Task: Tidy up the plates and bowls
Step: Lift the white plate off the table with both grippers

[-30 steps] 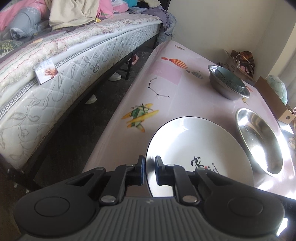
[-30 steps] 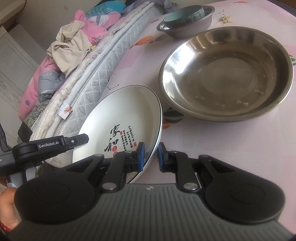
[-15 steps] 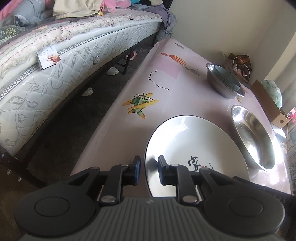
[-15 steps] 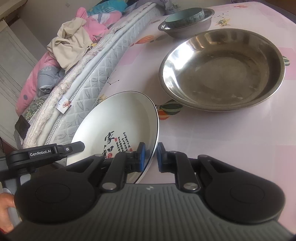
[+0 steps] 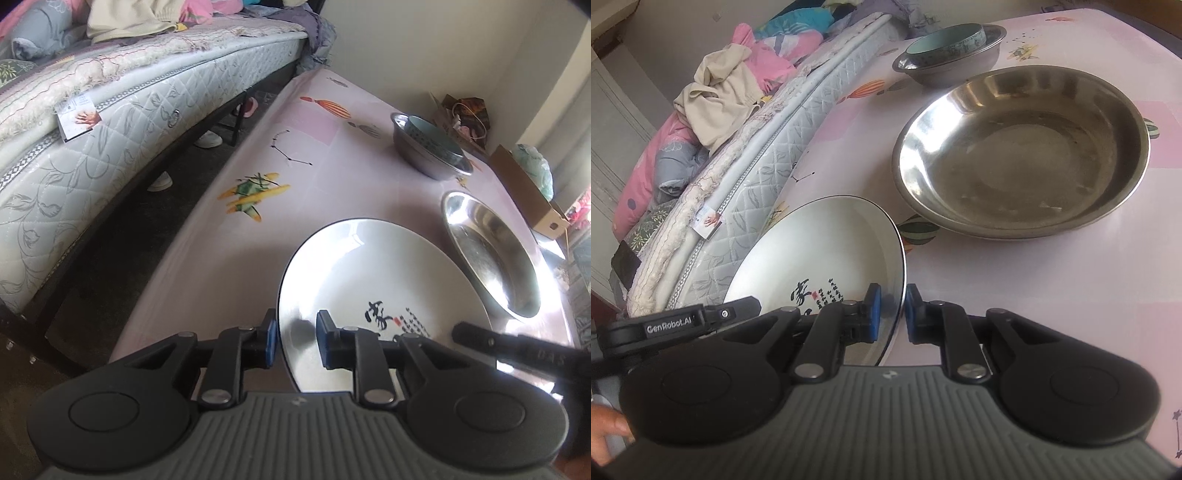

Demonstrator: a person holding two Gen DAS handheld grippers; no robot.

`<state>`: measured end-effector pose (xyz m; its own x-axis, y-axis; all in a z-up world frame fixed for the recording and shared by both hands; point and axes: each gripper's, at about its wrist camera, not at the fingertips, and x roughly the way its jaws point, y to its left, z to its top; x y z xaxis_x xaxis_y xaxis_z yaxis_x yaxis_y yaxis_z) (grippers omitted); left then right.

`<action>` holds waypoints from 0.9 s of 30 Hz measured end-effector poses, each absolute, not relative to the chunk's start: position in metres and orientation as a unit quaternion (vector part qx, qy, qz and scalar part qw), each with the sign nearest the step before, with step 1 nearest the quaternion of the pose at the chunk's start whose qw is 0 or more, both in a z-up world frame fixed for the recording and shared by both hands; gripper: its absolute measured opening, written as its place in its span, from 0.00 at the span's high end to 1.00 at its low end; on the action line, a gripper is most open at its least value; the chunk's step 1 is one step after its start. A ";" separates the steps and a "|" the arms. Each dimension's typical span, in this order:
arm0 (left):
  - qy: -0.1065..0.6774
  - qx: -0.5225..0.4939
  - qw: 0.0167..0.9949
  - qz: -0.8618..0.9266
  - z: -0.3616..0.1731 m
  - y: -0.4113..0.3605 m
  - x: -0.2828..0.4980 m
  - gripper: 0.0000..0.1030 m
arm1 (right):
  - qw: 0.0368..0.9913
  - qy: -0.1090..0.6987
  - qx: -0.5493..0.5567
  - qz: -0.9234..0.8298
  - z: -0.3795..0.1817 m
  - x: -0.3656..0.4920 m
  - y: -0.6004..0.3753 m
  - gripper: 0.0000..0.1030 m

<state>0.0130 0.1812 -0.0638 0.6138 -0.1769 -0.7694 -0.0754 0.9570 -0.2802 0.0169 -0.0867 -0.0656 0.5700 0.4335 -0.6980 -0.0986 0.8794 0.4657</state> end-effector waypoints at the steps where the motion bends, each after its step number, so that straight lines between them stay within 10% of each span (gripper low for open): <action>1: 0.437 -0.138 0.888 -0.029 -0.064 0.180 0.012 0.79 | 0.865 0.437 0.194 0.152 -0.066 0.017 -0.089 0.88; 27: 0.428 -0.103 0.898 -0.014 -0.063 0.166 0.022 0.72 | 0.878 0.427 0.164 0.145 -0.063 0.013 -0.081 0.85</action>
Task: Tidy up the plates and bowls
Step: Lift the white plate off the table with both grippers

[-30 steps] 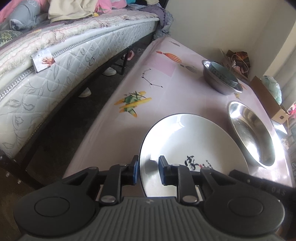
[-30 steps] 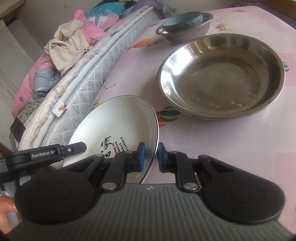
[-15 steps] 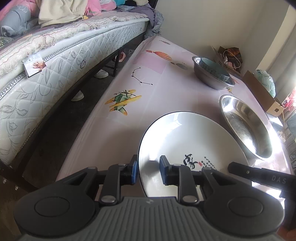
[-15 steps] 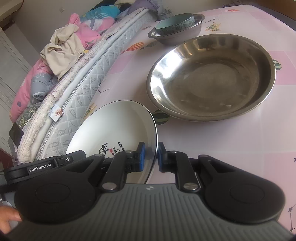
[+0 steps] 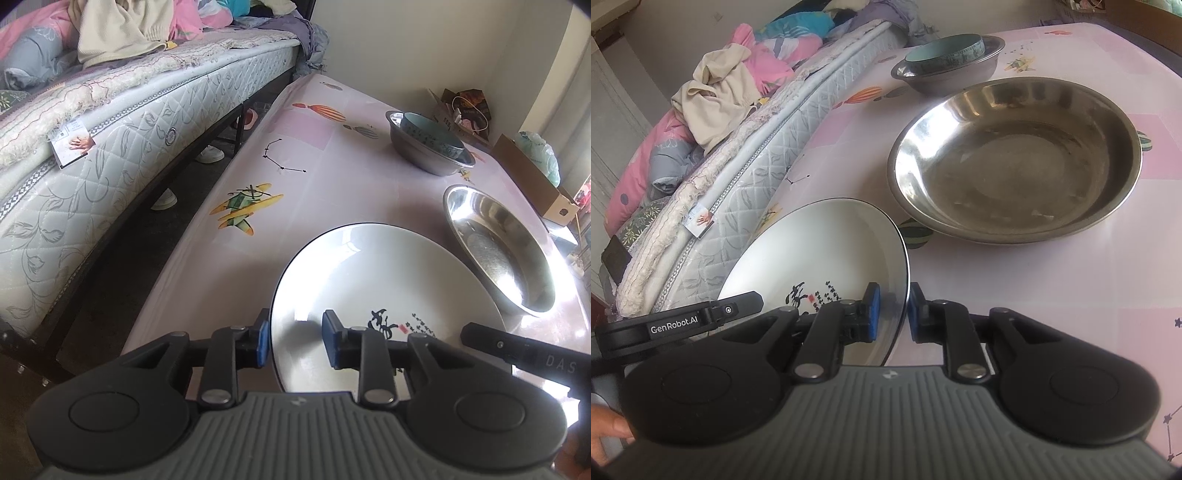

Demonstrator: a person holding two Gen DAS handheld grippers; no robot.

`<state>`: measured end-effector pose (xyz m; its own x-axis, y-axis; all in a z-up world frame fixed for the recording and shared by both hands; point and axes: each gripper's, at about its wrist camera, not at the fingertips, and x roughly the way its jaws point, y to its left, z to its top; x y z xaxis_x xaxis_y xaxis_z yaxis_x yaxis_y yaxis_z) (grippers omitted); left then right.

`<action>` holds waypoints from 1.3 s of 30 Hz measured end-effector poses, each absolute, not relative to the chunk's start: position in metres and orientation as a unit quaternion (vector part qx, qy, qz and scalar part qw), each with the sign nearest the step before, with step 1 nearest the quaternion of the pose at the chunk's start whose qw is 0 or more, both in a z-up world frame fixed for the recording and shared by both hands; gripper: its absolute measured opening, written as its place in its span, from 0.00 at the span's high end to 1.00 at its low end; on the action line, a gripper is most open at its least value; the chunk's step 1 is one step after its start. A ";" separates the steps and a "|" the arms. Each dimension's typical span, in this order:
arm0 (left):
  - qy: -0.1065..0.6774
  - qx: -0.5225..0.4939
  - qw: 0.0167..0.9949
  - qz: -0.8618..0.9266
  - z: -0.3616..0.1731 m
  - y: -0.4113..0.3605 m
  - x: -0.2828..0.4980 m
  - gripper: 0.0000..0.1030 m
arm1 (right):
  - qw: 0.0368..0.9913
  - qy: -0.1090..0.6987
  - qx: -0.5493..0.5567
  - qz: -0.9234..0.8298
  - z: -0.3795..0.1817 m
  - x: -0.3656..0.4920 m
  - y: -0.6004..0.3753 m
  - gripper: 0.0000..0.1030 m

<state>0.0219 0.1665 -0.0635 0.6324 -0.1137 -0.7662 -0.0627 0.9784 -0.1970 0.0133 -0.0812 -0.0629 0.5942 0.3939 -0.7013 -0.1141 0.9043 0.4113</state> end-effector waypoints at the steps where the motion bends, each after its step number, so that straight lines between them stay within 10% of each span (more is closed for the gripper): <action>1: 0.429 -0.102 0.897 -0.013 -0.063 0.166 0.022 0.72 | 0.879 0.427 0.159 0.143 -0.062 0.014 -0.080 0.85; 39: 0.430 -0.065 0.900 0.013 -0.060 0.156 0.027 0.66 | 0.894 0.405 0.119 0.149 -0.063 0.014 -0.068 0.82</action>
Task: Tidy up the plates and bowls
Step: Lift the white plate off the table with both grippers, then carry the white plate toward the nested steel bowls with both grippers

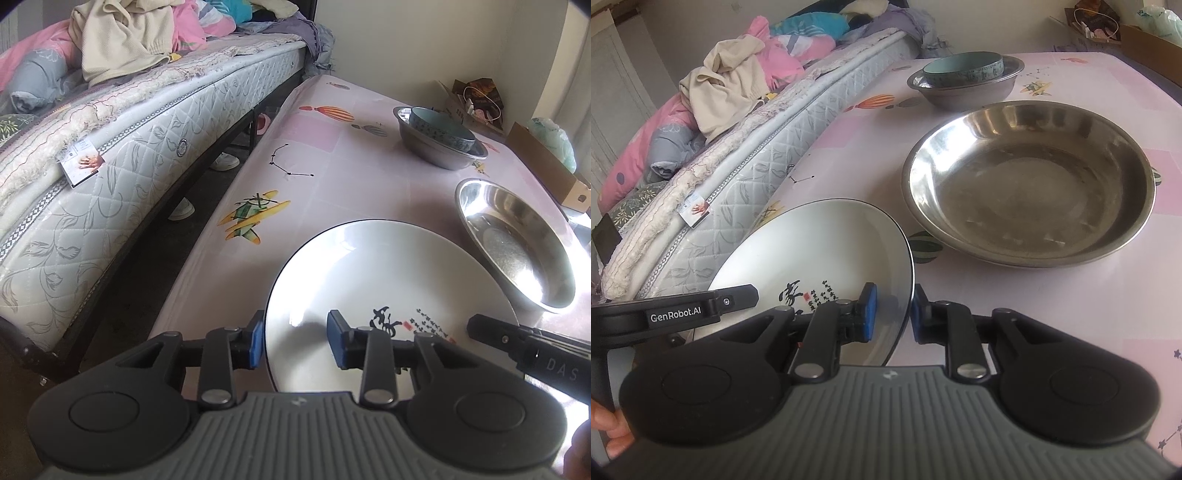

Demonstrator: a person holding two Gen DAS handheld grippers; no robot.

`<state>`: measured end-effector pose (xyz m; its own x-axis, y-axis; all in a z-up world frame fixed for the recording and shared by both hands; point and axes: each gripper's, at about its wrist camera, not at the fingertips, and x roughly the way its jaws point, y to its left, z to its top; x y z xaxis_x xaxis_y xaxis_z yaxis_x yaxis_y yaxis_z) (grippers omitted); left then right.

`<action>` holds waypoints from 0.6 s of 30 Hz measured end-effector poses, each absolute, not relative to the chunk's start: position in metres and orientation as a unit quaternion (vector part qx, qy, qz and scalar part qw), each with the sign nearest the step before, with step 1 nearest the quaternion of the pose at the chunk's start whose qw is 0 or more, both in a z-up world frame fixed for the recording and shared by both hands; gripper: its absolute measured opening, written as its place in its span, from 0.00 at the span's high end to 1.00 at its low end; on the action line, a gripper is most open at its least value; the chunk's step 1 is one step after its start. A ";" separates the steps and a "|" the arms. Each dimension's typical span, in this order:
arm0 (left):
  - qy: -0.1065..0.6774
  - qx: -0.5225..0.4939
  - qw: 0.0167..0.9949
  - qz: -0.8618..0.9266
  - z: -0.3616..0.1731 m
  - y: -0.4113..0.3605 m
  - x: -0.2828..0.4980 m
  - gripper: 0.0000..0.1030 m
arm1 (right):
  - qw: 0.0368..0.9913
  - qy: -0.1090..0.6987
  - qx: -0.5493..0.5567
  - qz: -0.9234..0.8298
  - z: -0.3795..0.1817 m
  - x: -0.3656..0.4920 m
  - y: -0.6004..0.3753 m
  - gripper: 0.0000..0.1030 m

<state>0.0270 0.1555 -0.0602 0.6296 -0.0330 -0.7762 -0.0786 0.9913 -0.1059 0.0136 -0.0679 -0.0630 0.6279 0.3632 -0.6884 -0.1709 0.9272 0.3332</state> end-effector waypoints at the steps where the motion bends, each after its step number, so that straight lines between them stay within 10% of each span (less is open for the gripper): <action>1: 0.430 -0.065 0.900 0.013 -0.060 0.155 0.027 0.66 | 0.895 0.404 0.118 0.149 -0.063 0.013 -0.067 0.82; 18: 0.426 -0.063 0.902 0.011 -0.055 0.153 0.024 0.66 | 0.895 0.401 0.126 0.149 -0.058 0.011 -0.072 0.82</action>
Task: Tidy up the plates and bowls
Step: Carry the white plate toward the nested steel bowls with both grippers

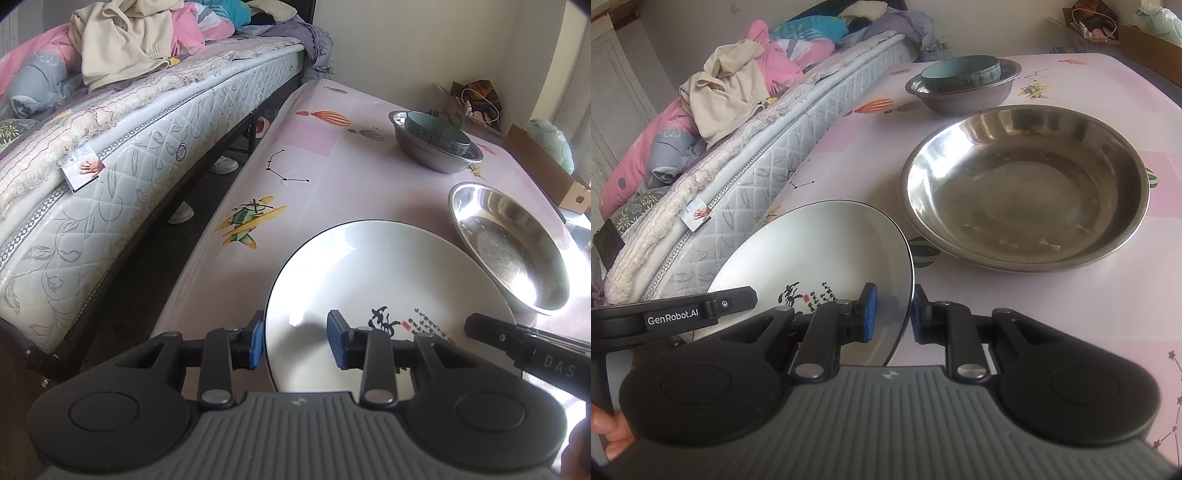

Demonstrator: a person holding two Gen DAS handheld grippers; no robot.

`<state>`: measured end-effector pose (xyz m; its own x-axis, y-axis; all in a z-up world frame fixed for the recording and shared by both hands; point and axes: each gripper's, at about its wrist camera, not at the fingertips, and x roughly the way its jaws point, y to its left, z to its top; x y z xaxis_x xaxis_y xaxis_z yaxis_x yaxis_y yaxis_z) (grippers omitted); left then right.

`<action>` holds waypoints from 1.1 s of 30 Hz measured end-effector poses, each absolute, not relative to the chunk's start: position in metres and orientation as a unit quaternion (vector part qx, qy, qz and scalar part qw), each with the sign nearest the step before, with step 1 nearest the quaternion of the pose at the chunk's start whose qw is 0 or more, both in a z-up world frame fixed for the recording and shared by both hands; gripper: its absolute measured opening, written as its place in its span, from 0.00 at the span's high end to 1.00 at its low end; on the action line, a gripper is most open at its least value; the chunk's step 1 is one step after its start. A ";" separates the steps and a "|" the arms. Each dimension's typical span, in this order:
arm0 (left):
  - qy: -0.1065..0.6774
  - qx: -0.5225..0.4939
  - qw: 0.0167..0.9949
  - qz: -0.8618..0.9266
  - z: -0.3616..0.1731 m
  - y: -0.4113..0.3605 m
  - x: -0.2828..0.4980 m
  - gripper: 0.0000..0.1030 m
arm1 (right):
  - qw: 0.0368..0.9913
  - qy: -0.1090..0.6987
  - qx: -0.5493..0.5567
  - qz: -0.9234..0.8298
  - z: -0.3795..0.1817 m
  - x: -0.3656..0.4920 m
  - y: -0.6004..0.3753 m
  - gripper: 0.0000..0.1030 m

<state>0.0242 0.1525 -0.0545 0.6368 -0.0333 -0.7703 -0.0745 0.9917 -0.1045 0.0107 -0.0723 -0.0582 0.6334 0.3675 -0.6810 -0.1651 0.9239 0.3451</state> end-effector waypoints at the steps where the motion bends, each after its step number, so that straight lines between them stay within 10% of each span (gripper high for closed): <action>1: 0.426 -0.063 0.903 0.012 -0.055 0.152 0.024 0.66 | 0.895 0.402 0.126 0.149 -0.058 0.011 -0.073 0.82; 33: 0.425 -0.062 0.903 0.011 -0.054 0.150 0.022 0.66 | 0.894 0.402 0.132 0.147 -0.056 0.009 -0.078 0.82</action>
<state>0.0225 0.1499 -0.0539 0.6378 -0.0336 -0.7694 -0.0726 0.9920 -0.1035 0.0094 -0.0781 -0.0559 0.6337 0.3679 -0.6805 -0.1561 0.9224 0.3533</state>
